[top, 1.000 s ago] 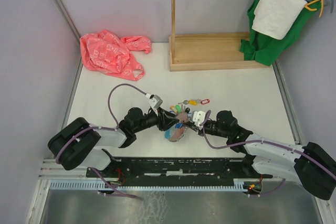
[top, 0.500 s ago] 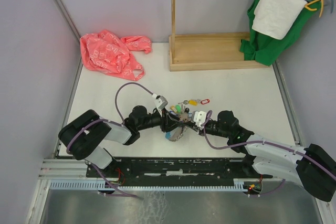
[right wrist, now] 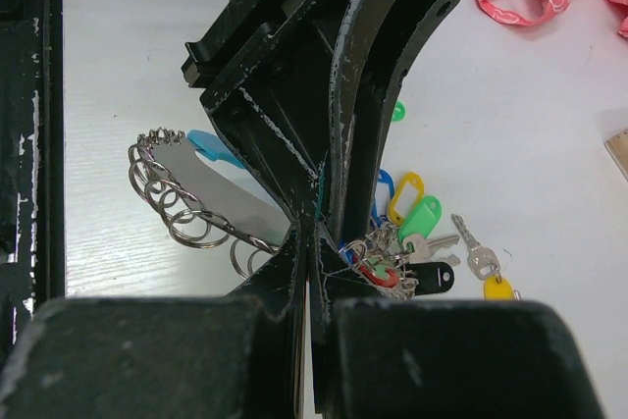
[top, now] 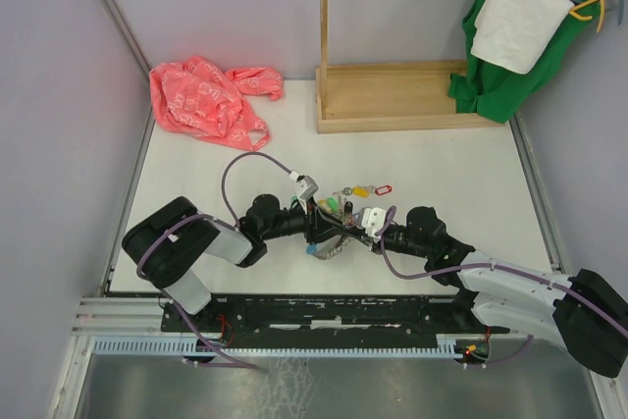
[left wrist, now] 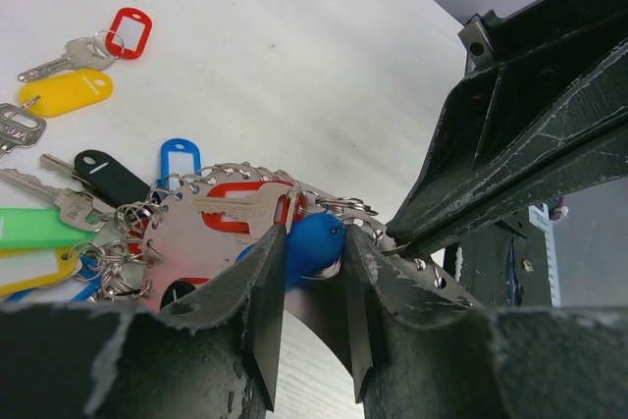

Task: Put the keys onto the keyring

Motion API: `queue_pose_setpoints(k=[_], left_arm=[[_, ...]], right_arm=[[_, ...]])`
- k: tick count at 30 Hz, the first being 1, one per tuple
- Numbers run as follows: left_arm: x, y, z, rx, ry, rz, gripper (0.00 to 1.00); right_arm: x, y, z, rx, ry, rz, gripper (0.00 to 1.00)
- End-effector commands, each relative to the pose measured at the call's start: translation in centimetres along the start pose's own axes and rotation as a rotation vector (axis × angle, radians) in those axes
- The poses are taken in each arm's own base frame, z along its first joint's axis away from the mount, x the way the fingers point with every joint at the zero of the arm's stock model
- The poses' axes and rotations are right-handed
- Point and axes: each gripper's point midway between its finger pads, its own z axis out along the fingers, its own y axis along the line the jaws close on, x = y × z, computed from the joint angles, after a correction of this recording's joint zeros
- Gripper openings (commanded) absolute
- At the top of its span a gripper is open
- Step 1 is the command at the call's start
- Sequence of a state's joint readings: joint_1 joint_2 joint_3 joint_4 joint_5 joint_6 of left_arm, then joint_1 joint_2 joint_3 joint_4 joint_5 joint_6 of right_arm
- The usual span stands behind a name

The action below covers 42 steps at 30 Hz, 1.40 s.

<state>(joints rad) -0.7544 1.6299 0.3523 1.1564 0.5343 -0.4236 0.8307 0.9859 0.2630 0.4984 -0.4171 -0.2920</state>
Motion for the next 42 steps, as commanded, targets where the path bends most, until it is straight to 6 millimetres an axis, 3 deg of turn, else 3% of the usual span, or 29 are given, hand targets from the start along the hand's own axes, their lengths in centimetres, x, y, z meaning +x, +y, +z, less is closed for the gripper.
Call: queue_pose_setpoints(k=[1, 6, 12, 17, 26, 32, 35, 39, 40, 41, 42], left_arm=[[1.3, 0.4, 0.1, -0.029, 0.056, -0.044, 0.37], [2.0, 1.8, -2.1, -0.175, 0.085, -0.038, 0.43], [0.1, 3.3, -5.3, -0.376, 0.022, -0.031, 0.53], [-2.6, 3.9, -8.0, -0.524, -0.069, -0.035, 0.61], [-8.3, 2.7, -14.5, -0.728, -0.288, -0.117, 0.76], [-11.3, 1.2, -18.8, -0.804, -0.414, -0.147, 0.87], [-12.5, 0.6, -20.4, -0.841, -0.440, -0.153, 0.93], [-14.8, -0.9, -22.7, -0.885, -0.450, -0.133, 0.99], [-15.2, -1.2, -23.2, -0.895, -0.447, -0.128, 0.99], [-15.7, -1.6, -23.8, -0.901, -0.445, -0.119, 0.99], [-16.1, -2.0, -24.3, -0.907, -0.439, -0.105, 0.99]], right_arm=[[-3.8, -1.6, -0.1, 0.065, -0.119, -0.059, 0.01], [-3.3, -2.8, -0.8, 0.139, -0.050, -0.004, 0.01], [-1.3, -2.4, -1.8, 0.184, 0.065, 0.213, 0.01], [1.7, -2.1, -3.3, 0.279, 0.193, 0.407, 0.02], [6.8, -5.1, -8.7, 0.722, 0.337, 0.603, 0.06], [8.3, -6.3, -9.9, 0.886, 0.372, 0.662, 0.26], [7.3, -7.4, -10.8, 0.946, 0.393, 0.657, 0.37], [4.7, -8.3, -13.0, 1.006, 0.435, 0.640, 0.66], [3.9, -8.6, -13.6, 1.019, 0.435, 0.633, 0.86], [3.0, -9.0, -14.3, 1.041, 0.427, 0.624, 0.98], [2.3, -9.3, -15.1, 1.065, 0.422, 0.617, 1.00]])
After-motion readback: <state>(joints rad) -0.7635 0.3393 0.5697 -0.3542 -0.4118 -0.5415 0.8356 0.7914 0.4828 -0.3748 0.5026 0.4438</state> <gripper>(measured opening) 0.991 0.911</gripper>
